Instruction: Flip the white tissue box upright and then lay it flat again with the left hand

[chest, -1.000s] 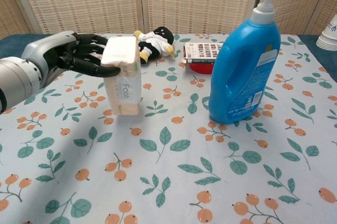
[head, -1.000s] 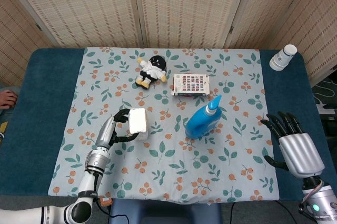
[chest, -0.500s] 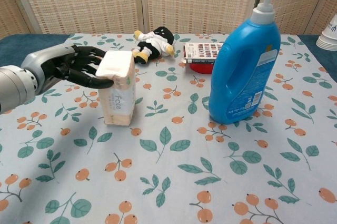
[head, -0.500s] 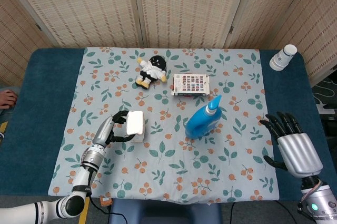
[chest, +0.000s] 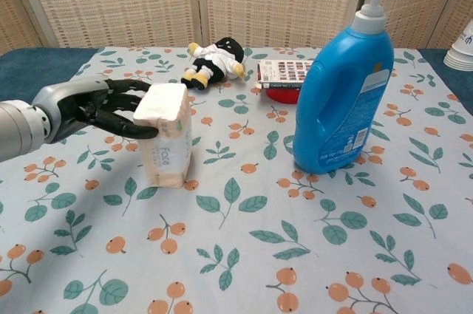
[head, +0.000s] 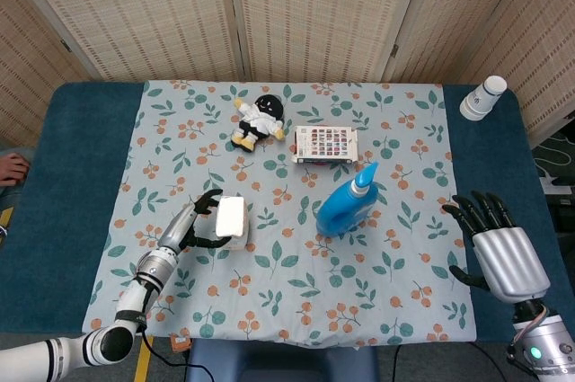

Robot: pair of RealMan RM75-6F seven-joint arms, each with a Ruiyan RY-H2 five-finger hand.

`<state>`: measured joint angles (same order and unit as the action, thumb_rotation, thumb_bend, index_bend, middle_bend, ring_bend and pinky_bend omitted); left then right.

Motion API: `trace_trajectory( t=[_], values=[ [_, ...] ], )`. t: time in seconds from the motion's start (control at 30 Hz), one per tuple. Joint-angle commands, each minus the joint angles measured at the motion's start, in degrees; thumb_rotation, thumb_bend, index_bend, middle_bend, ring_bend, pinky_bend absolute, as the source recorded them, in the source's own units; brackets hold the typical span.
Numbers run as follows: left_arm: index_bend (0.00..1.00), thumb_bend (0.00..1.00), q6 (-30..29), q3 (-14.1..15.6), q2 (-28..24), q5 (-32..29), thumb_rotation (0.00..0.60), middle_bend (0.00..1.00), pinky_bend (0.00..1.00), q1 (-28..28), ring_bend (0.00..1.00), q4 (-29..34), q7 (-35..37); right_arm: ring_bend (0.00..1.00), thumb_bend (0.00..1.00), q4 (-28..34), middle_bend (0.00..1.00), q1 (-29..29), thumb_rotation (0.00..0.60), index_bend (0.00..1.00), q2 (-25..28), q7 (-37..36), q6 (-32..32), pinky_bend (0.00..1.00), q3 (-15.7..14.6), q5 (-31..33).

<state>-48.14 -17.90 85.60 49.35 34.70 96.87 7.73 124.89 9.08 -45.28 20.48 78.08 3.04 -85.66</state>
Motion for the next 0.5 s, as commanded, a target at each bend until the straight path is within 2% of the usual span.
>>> trace_trajectory(
  t=[0.03, 0.5],
  values=[
    [0.00, 0.16, 0.49, 0.13, -0.80, -0.48, 0.600, 0.00, 0.11, 0.48, 0.00, 0.37, 0.45, 0.00, 0.12, 0.01, 0.11, 0.01, 0.600, 0.17, 0.01, 0.06, 0.00, 0.06, 0.00, 0.02],
    [0.00, 0.14, 1.28, 0.85, -3.41, 0.70, 0.600, 0.00, 0.09, 1.00, 0.00, 2.01, 1.61, 0.00, 0.11, 0.22, 0.11, 0.02, 0.600, 0.17, 0.00, 0.24, 0.07, 0.06, -0.08, -0.11]
  ],
)
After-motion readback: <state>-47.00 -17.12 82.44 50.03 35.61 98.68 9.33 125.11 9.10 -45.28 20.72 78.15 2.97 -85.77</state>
